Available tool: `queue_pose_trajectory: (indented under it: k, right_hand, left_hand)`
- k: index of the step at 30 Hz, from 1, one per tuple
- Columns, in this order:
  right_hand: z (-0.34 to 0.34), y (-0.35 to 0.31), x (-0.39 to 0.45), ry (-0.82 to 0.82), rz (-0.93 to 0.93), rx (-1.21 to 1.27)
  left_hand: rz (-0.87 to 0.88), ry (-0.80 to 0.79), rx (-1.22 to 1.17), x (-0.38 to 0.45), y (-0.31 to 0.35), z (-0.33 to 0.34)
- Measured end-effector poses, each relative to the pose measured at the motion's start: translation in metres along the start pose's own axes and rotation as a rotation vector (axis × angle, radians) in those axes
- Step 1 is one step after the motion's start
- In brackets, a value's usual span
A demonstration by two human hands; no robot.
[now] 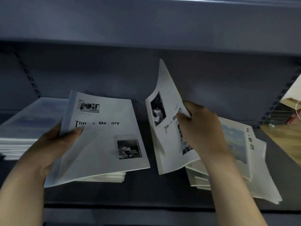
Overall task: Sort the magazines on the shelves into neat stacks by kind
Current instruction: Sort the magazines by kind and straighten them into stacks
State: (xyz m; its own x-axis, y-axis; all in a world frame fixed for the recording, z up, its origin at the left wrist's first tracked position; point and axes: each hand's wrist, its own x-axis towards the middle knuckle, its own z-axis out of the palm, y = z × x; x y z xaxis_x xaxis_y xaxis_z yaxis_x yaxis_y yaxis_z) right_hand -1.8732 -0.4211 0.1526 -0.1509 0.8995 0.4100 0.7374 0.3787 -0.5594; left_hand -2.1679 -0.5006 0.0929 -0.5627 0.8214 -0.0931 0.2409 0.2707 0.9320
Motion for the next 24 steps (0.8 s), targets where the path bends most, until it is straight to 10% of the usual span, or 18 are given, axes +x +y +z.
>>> queue_pose_trajectory:
  k: [24]
  right_hand:
    - [0.017,-0.081,0.012,-0.028,0.022,-0.316]
  left_hand:
    - [0.19,-0.031,0.648,0.054,-0.002,-0.024]
